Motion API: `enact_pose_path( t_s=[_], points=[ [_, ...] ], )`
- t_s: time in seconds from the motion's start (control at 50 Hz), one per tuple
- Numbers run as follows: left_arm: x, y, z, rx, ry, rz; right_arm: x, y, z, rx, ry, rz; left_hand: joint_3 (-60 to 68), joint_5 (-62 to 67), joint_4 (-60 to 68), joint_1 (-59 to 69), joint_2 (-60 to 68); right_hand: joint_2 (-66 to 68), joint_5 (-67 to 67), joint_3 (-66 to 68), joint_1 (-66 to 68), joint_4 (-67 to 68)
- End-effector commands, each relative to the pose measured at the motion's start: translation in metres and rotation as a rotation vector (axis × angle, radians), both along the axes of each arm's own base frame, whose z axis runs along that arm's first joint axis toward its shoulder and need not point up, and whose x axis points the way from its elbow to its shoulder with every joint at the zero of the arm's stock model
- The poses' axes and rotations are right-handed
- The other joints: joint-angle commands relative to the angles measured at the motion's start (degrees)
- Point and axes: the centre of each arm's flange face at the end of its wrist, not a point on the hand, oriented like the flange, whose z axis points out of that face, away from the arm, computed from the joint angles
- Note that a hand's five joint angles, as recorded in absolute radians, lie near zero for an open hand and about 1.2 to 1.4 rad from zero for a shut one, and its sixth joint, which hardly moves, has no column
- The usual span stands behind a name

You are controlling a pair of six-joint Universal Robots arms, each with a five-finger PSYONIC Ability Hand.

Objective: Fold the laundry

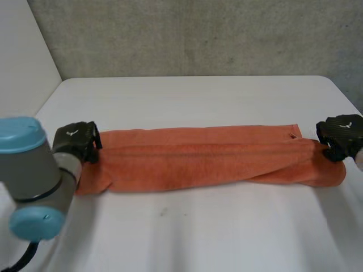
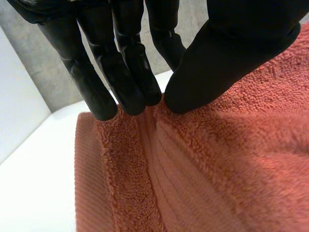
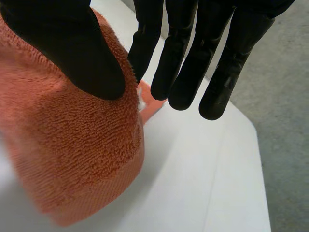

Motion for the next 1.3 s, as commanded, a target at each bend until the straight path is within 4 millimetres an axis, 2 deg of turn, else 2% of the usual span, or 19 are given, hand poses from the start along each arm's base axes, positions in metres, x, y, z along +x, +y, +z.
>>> enact_pose_path(
  t_s=[0.02,0.06,0.1,0.18,0.26,0.58,0.82,1.04,1.12,1.14,1.16,1.18,1.2,1.28,1.3],
  points=[
    [-0.013,-0.037,-0.021,-0.069,-0.106,-0.028,0.012,-0.029,-0.02,-0.109,0.035,-0.056,10.28,10.52,10.28,11.73,10.2,12.31,13.78,12.08,24.47,11.65],
    [-0.018,-0.056,-0.029,-0.125,-0.171,-0.042,0.014,-0.035,-0.024,-0.122,0.039,-0.057,10.28,10.52,10.28,11.73,10.2,12.31,13.78,12.08,24.47,11.65],
    [-0.022,-0.063,-0.032,-0.147,-0.195,-0.05,0.03,-0.043,-0.035,-0.127,0.038,-0.025,10.28,10.52,10.28,11.73,10.2,12.31,13.78,12.08,24.47,11.65],
    [-0.029,-0.075,-0.037,-0.181,-0.228,-0.097,0.039,-0.05,-0.042,-0.129,0.046,-0.012,10.28,10.52,10.28,11.73,10.2,12.31,13.78,12.08,24.47,11.65],
    [-0.035,-0.078,-0.041,-0.187,-0.223,-0.148,0.046,-0.058,-0.052,-0.127,0.055,-0.018,10.28,10.52,10.28,11.73,10.2,12.31,13.78,12.08,24.47,11.65],
    [-0.047,-0.101,-0.045,-0.29,-0.194,-0.179,0.07,-0.071,-0.057,-0.198,0.073,0.01,10.28,10.52,10.28,11.73,10.2,12.31,13.78,12.08,24.47,11.65],
    [-0.052,-0.114,-0.041,-0.365,-0.178,-0.168,0.073,-0.085,-0.05,-0.338,0.093,-0.013,10.28,10.52,10.28,11.73,10.2,12.31,13.78,12.08,24.47,11.65],
    [-0.048,-0.124,-0.051,-0.362,-0.195,-0.159,0.072,-0.091,-0.055,-0.35,0.124,-0.032,10.28,10.52,10.28,11.73,10.2,12.31,13.78,12.08,24.47,11.65],
    [-0.049,-0.123,-0.056,-0.36,-0.193,-0.18,0.072,-0.091,-0.063,-0.334,0.141,-0.028,10.28,10.52,10.28,11.73,10.2,12.31,13.78,12.08,24.47,11.65],
    [-0.05,-0.122,-0.057,-0.365,-0.191,-0.194,0.072,-0.091,-0.063,-0.331,0.147,-0.027,10.28,10.52,10.28,11.73,10.2,-13.28,-11.81,-13.51,-1.11,-13.93],
    [-0.052,-0.121,-0.057,-0.376,-0.189,-0.207,0.072,-0.091,-0.063,-0.331,0.147,-0.027,-15.68,-15.44,-15.68,-14.22,-15.75,-13.53,-12.06,-13.76,-1.37,-14.19],
    [-0.052,-0.121,-0.057,-0.376,-0.189,-0.207,0.072,-0.09,-0.063,-0.329,0.154,-0.028,-15.94,-15.7,-15.94,-14.48,-16.01,-43.84,-42.37,-44.07,-31.68,-44.5],
    [-0.052,-0.121,-0.058,-0.382,-0.189,-0.209,0.071,-0.091,-0.062,-0.332,0.16,-0.037,-56.08,-55.84,-56.07,-54.62,-56.15,-55.31,-53.83,-55.53,-43.14,-55.96],
    [-0.052,-0.119,-0.055,-0.396,-0.189,-0.211,0.069,-0.091,-0.05,-0.35,0.156,-0.066,-59.51,-59.27,-59.5,-58.05,-59.58,-57.69,-56.22,-57.92,-45.53,-58.35],
    [-0.052,-0.118,-0.053,-0.399,-0.192,-0.209,0.067,-0.09,-0.041,-0.363,0.15,-0.075,-59.72,-59.48,-59.72,-58.27,-59.8,-57.69,-56.22,-57.92,-45.53,-58.35]
  ],
)
